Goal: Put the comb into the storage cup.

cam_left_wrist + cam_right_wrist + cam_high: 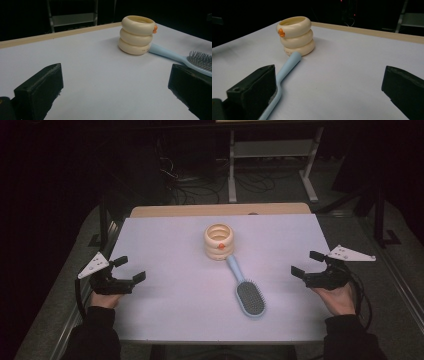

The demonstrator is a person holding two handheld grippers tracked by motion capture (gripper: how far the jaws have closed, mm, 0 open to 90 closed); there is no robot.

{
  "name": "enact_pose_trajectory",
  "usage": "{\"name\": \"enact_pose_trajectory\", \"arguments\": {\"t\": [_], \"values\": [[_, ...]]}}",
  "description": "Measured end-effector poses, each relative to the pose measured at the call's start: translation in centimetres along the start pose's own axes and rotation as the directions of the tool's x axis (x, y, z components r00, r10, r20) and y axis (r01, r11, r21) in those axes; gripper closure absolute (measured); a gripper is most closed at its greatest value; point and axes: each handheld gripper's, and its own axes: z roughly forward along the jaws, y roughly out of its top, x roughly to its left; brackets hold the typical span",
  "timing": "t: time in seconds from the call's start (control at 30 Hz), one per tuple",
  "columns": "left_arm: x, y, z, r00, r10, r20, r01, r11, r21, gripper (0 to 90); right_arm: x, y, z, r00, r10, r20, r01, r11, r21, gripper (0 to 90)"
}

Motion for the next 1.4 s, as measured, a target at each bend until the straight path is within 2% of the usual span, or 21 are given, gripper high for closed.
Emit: {"name": "enact_pose_trajectory", "arguments": {"t": [0.8, 1.03, 1.4], "values": [[-0.3, -0.2, 0.0, 1.0, 0.003, -0.003, -0.003, 1.0, -0.001, 0.0, 0.3, 0.2, -0.3, 1.0, -0.005, 0.005, 0.005, 1.0, -0.008, 0.0], [-0.3, -0.2, -0.1, 1.0, -0.004, -0.006, 0.004, 1.0, -0.009, 0.0, 0.5, 0.5, 0.1, 0.9998, -0.021, 0.001, 0.021, 1.0, 0.02, 0.0], [-0.3, -0.2, -0.2, 1.0, -0.002, -0.009, 0.002, 0.9999, -0.013, 0.0, 0.6, 1.4, 0.2, 0.9997, -0.025, -0.004, 0.025, 0.999, 0.022, 0.0]]}}
